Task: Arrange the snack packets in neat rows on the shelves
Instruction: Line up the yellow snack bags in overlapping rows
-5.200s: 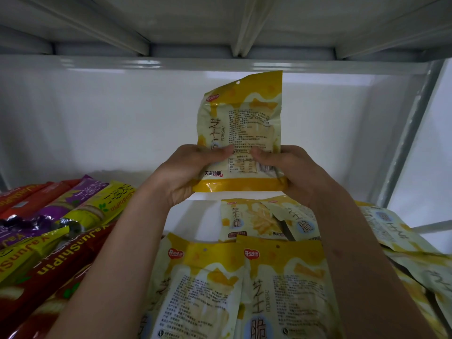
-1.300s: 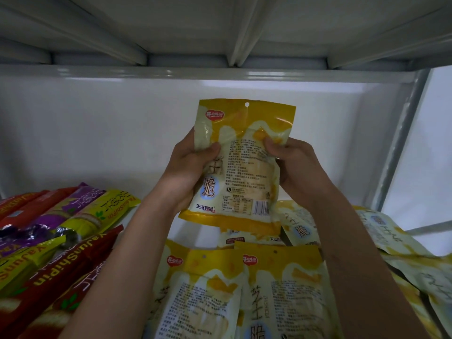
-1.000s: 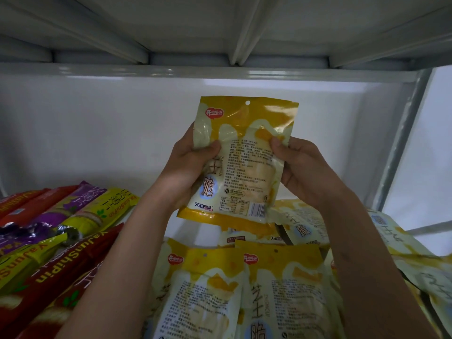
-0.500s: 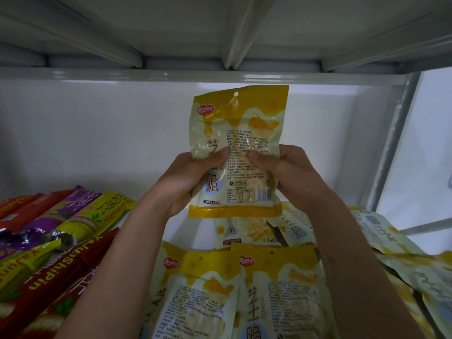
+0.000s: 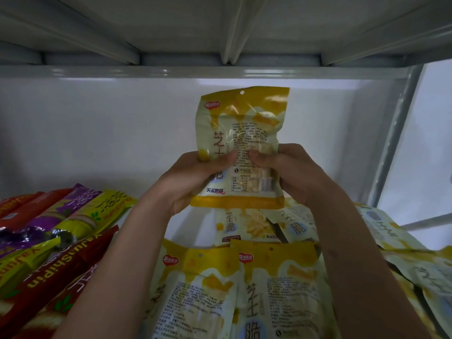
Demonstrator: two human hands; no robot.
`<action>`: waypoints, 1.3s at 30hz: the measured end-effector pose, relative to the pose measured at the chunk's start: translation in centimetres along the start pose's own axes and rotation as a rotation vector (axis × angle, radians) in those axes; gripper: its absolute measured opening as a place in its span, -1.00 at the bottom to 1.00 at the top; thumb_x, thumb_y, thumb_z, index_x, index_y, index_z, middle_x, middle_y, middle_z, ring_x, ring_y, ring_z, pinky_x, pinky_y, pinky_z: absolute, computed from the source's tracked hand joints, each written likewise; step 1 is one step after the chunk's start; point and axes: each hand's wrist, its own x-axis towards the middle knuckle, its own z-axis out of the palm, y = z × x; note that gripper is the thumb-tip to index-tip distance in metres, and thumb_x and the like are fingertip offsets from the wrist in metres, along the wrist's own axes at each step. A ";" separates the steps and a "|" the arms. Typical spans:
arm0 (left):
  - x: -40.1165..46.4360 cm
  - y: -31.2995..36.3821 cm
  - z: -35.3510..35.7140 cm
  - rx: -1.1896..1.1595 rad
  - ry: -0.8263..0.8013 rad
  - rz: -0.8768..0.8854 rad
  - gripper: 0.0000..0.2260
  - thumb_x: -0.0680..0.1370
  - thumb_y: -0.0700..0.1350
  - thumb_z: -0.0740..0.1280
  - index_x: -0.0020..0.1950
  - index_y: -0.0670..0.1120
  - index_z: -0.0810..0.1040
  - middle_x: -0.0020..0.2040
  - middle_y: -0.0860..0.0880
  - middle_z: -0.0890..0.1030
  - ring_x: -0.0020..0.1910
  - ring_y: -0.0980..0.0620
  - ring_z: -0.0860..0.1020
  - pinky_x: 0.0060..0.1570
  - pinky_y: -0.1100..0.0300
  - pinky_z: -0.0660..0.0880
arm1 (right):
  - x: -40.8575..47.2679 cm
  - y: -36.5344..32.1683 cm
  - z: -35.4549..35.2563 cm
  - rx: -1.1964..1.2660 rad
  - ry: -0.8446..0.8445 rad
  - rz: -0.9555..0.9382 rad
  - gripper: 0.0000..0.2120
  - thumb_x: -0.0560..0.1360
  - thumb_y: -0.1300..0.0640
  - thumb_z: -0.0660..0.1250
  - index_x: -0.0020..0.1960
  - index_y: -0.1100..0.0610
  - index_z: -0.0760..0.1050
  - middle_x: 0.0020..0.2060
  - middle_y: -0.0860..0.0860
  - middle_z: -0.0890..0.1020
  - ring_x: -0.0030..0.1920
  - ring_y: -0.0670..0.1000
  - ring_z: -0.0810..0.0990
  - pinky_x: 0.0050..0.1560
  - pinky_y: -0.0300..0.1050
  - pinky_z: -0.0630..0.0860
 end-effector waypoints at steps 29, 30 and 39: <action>0.3 0.2 -0.8 0.046 0.142 0.076 -0.51 0.38 -0.13 0.62 0.29 -0.10 0.62 0.13 -0.02 0.76 0.12 -0.04 0.73 0.23 -0.07 0.63 | 0.1 0.2 0.1 -0.113 -0.011 -0.002 -0.81 0.48 0.17 0.55 0.08 0.17 0.69 -0.05 0.03 0.78 0.03 0.04 0.76 0.09 -0.03 0.66; 0.2 0.3 -0.9 0.004 0.105 0.040 -0.46 0.35 -0.11 0.61 0.30 -0.12 0.61 0.14 -0.04 0.75 0.13 -0.05 0.73 0.24 -0.06 0.63 | 0.2 0.2 0.1 -0.094 0.003 -0.011 -0.81 0.50 0.19 0.54 0.10 0.18 0.70 -0.03 0.03 0.78 0.05 0.05 0.76 0.13 0.01 0.66; 0.4 -0.2 -1.0 -0.021 0.040 -0.035 -0.77 0.58 -0.22 0.45 0.24 -0.18 0.66 0.11 -0.09 0.76 0.10 -0.07 0.74 0.04 0.07 0.70 | 0.3 0.2 0.0 -0.048 -0.101 0.059 -0.70 0.57 0.14 0.47 0.27 0.18 0.63 0.11 0.04 0.76 0.15 0.06 0.74 0.29 0.11 0.60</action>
